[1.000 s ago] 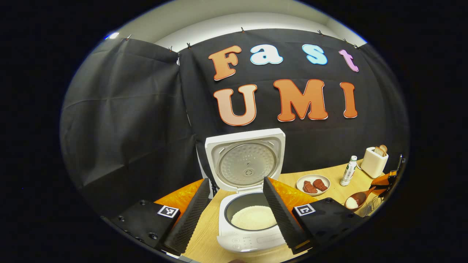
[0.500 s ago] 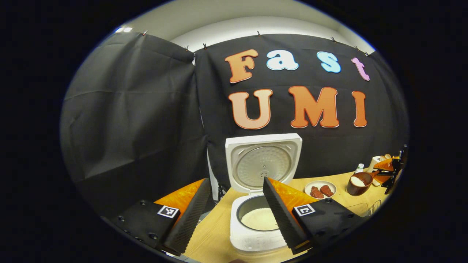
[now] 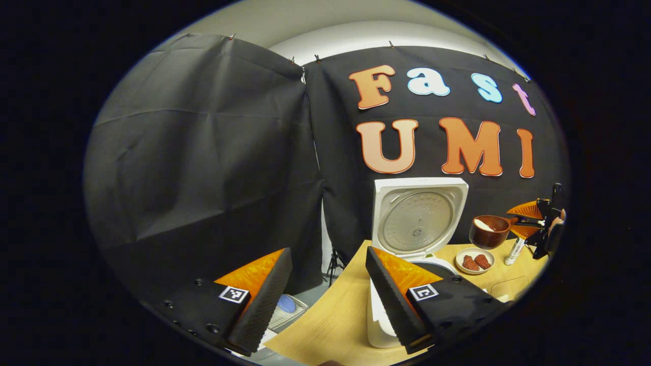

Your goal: Close the left gripper, press the button to open the rice cooker; take a wooden spoon from the chopstick holder with the right hand, scoop a spoonful of rice and pour it into the rice cooker, then put the wooden spoon back into the chopstick holder.

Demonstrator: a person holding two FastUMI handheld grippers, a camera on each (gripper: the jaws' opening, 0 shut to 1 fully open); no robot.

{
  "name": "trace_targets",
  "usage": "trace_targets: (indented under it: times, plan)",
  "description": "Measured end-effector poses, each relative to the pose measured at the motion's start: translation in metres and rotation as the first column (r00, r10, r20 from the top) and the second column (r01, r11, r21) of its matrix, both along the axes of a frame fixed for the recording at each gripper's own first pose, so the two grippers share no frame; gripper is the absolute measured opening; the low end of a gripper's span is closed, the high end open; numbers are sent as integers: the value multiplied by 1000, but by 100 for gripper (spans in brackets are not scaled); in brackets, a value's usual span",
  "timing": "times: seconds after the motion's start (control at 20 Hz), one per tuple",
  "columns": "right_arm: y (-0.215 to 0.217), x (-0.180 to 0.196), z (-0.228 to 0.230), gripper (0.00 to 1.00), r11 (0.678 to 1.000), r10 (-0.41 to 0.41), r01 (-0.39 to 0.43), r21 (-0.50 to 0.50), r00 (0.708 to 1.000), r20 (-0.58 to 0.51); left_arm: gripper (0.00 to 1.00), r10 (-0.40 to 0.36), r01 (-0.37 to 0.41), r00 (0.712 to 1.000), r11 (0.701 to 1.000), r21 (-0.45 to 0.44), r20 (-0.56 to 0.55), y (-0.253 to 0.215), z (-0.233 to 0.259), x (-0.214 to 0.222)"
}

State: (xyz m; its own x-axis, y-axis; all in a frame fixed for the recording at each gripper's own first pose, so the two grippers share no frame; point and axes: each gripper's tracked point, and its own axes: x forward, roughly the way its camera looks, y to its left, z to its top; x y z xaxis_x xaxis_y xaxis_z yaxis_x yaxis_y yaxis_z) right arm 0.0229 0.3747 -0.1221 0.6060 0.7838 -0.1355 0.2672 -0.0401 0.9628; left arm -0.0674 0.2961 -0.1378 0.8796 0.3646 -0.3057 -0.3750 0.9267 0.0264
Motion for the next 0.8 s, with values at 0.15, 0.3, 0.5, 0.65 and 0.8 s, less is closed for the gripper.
trace_targets:
  times: [0.15,0.3,0.5,0.65,0.8]
  plan:
    - [25,7,-15,14,994,15,-12,-110,1000,20,99,29,-29,999,999,-15,-20,24,-12,-8]
    - [39,7,-27,14,964,48,-27,-265,996,73,99,47,-48,998,998,-30,-40,38,-24,-11]
    - [52,9,-32,14,894,127,-39,-446,977,169,99,57,-59,997,998,-32,-51,46,-32,-11]
    - [59,11,-28,14,840,189,-26,-542,951,247,99,47,-49,997,998,-34,-54,43,-36,-5]
    - [61,16,-23,14,793,228,2,-609,927,299,94,38,-40,998,999,-33,-53,41,-36,0]
